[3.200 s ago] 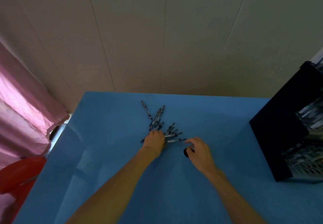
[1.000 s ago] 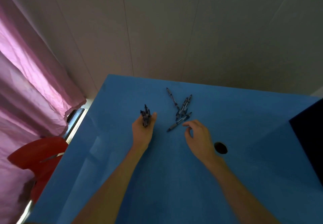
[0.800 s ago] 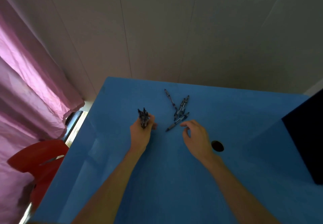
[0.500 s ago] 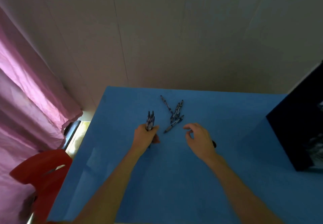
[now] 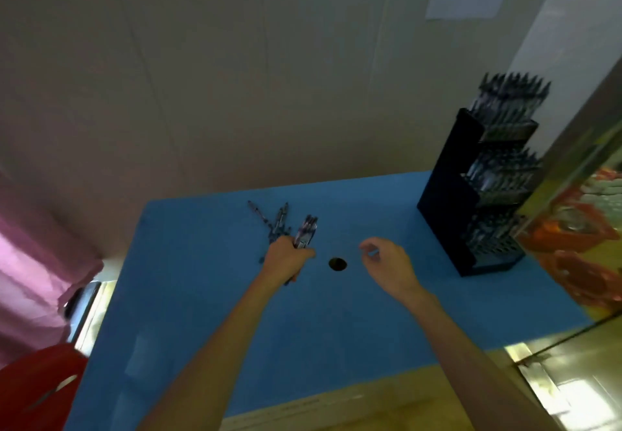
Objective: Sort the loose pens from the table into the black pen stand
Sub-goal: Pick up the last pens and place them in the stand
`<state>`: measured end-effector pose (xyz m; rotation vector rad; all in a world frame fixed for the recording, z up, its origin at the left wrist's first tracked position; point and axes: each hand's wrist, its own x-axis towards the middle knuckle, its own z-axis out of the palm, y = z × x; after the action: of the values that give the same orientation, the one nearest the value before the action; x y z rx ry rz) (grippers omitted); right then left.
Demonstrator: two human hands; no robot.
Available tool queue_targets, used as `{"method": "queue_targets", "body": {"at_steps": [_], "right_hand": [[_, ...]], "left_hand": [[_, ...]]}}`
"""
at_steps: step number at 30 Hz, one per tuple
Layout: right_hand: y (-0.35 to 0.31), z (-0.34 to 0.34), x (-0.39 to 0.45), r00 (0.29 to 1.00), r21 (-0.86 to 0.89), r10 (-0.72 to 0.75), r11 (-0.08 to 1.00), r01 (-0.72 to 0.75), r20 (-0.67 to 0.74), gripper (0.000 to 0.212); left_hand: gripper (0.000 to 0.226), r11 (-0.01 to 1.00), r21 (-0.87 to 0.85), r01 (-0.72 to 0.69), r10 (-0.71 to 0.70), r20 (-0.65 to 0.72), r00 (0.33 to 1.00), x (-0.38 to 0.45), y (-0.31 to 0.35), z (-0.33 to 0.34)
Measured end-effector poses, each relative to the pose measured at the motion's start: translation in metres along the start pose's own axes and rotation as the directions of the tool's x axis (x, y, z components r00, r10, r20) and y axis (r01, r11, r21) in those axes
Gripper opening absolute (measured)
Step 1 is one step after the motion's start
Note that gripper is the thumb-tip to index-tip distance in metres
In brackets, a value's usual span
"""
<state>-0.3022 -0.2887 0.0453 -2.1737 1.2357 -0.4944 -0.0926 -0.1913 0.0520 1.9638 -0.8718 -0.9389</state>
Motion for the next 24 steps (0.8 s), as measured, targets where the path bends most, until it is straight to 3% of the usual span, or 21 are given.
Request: {"method": "queue_targets", "body": {"at_steps": [10, 18, 24], "right_hand": [[0.106, -0.113, -0.051, 0.996, 0.019, 0.072, 0.997, -0.071, -0.058, 0.022], [0.197, -0.206, -0.090, 0.998, 0.014, 0.046, 0.999, -0.046, -0.040, 0.022], [0.228, -0.244, -0.100, 1.000, 0.053, -0.017, 0.998, 0.018, -0.024, 0.019]], "left_hand": [[0.026, 0.988, 0.088, -0.123, 0.118, 0.063, 0.991, -0.039, 0.080, 0.128], [0.027, 0.989, 0.100, -0.110, 0.105, 0.053, 0.993, -0.087, 0.124, 0.244], [0.029, 0.992, 0.089, -0.092, 0.088, 0.040, 0.995, -0.118, 0.153, 0.305]]}}
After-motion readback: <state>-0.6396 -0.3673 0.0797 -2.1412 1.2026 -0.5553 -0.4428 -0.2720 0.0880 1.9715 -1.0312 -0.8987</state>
